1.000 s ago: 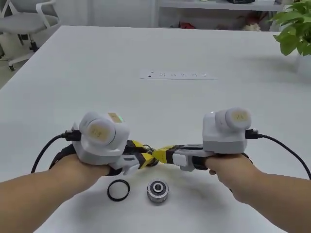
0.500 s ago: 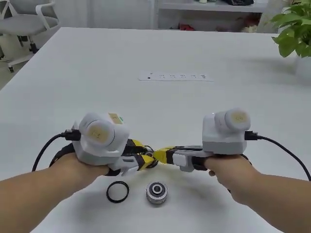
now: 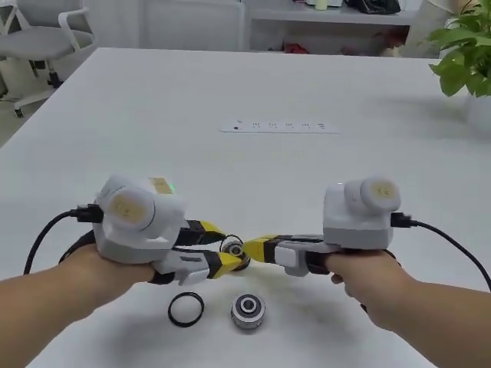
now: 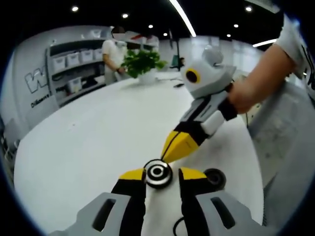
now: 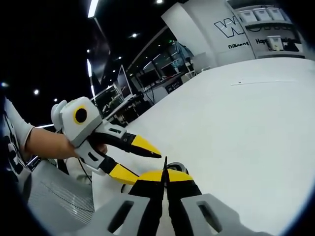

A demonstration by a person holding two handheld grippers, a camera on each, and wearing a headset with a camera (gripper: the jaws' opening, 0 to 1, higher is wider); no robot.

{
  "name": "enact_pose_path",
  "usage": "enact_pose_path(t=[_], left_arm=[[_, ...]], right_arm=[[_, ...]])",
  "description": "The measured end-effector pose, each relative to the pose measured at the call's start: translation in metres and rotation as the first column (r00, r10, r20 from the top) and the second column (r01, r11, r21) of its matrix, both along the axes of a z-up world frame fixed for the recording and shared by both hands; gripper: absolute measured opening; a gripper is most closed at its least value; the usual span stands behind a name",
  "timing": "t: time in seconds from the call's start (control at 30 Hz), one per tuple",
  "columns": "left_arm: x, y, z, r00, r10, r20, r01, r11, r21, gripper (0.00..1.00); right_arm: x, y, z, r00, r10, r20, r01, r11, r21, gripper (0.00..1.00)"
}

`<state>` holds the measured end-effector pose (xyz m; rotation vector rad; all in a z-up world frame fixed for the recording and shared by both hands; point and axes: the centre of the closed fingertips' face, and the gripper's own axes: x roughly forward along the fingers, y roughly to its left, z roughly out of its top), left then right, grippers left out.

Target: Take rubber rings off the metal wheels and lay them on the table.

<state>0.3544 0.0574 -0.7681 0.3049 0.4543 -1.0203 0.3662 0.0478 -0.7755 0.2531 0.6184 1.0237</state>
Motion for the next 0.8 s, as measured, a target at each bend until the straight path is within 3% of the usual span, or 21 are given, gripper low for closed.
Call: enact_pose_path(t=[0.53, 0.8], left_arm=[[-0.017, 0.02, 0.017, 1.0, 0.001, 0.019, -0.001, 0.999, -0.041, 0.45], [-0.022, 0.034, 0.022, 1.0, 0.019, 0.015, -0.018, 0.998, -0.061, 0.53]], right_arm=[[-0.011, 0.01, 0.01, 0.999, 0.037, -0.005, -0.037, 0.999, 0.029, 0.0], [-0.016, 0.018, 0.012, 0.998, 0.061, -0.012, -0.06, 0.997, 0.038, 0.0]])
